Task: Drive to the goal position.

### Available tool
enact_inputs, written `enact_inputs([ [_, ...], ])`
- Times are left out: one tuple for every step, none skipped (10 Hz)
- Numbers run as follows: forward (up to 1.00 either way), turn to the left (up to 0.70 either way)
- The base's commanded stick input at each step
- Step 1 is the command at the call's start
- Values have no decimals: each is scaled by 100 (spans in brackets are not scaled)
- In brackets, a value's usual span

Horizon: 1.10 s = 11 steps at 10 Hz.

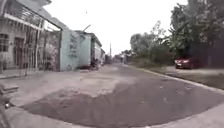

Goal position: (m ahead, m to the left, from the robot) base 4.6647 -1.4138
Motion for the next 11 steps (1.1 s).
enact_inputs([
  [85,0],
  [85,0],
  [85,0],
  [85,0],
  [85,0],
  [85,0],
  [85,0],
  [85,0],
  [85,0],
  [85,0],
  [85,0],
])
